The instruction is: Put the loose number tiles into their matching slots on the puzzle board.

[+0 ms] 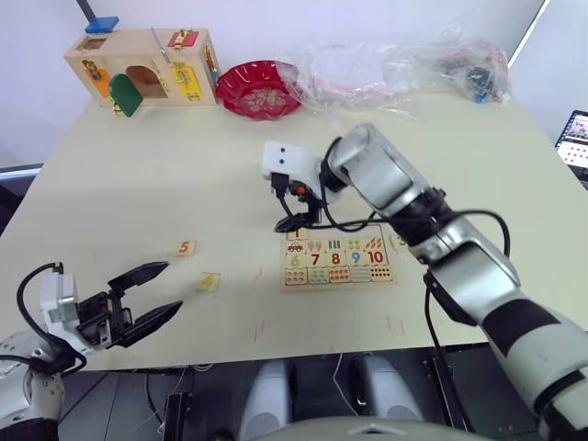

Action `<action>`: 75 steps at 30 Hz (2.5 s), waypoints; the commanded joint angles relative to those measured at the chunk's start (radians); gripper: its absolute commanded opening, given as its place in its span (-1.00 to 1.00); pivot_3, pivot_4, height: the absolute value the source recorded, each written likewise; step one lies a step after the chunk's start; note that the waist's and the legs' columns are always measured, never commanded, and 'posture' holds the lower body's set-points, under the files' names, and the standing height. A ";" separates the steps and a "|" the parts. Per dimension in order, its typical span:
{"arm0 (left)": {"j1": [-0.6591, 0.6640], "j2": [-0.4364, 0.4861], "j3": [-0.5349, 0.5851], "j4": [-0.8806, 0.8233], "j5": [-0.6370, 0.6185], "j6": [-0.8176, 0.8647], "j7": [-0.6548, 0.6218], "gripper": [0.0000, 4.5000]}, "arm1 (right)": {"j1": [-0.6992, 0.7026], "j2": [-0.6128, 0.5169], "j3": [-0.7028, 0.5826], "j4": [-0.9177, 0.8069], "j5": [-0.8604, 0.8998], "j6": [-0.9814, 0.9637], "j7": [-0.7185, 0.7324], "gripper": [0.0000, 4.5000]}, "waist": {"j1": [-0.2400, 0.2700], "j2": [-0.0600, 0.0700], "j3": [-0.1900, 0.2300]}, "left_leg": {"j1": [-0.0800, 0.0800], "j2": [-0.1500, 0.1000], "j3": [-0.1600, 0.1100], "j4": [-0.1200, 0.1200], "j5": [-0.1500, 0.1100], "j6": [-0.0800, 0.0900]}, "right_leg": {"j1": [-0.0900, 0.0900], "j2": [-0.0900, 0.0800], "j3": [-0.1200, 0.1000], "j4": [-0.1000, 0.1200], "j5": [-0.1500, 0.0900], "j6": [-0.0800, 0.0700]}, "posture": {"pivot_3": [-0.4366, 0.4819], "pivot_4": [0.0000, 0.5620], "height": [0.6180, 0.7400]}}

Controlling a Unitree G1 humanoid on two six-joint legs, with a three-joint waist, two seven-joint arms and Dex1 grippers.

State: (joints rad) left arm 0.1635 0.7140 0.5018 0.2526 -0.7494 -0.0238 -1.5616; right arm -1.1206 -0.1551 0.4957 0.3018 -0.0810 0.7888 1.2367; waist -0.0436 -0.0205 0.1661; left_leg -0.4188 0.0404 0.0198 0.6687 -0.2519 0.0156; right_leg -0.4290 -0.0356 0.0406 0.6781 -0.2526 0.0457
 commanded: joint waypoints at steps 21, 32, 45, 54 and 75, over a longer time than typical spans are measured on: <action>-0.016 0.031 0.046 0.038 -0.004 0.000 -0.048 1.00 | 0.202 -0.136 -0.089 -0.018 0.085 -0.235 -0.134 -0.96 | 0.000 -0.001 0.000 | 0.001 0.000 0.001 0.000 0.000 0.000 | 0.001 0.002 0.001 0.000 0.000 0.000 | -0.05 -0.47 1.00; -0.009 0.025 0.054 0.045 0.000 -0.007 -0.050 1.00 | 0.154 -0.095 -0.067 0.085 0.057 -0.268 -0.150 -0.96 | 0.000 -0.001 0.000 | 0.001 0.000 0.001 0.000 0.000 0.000 | 0.001 0.002 0.001 0.000 0.000 0.000 | -0.05 -0.47 1.00; 0.000 0.019 0.051 0.052 -0.001 -0.018 -0.053 1.00 | 0.132 -0.063 -0.066 0.142 0.037 -0.287 -0.157 -0.96 | 0.000 -0.001 0.000 | 0.001 0.000 0.001 0.000 0.000 0.000 | 0.001 0.002 0.001 0.000 0.000 0.000 | -0.05 -0.47 1.00; 0.008 0.019 0.051 0.051 -0.002 -0.021 -0.053 1.00 | 0.122 -0.040 -0.069 0.175 0.019 -0.301 -0.169 -0.96 | -0.001 -0.001 0.000 | 0.001 0.000 0.001 0.000 0.000 0.000 | 0.001 0.002 0.001 0.000 0.000 0.000 | -0.05 -0.47 1.00; 0.017 0.017 0.056 0.044 -0.001 -0.018 -0.049 1.00 | 0.101 -0.004 -0.060 0.256 -0.005 -0.347 -0.176 -0.96 | -0.001 -0.001 0.000 | 0.001 0.000 0.001 0.000 0.000 0.000 | 0.001 0.001 0.001 0.000 0.000 0.000 | -0.05 -0.47 1.00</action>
State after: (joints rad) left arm 0.1721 0.7243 0.5317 0.3056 -0.7443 -0.0333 -1.5825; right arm -0.9978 -0.1613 0.4341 0.5693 -0.0837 0.4551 1.0546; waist -0.0442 -0.0216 0.1663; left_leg -0.4174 0.0407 0.0207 0.6689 -0.2518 0.0157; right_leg -0.4284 -0.0342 0.0416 0.6783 -0.2526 0.0455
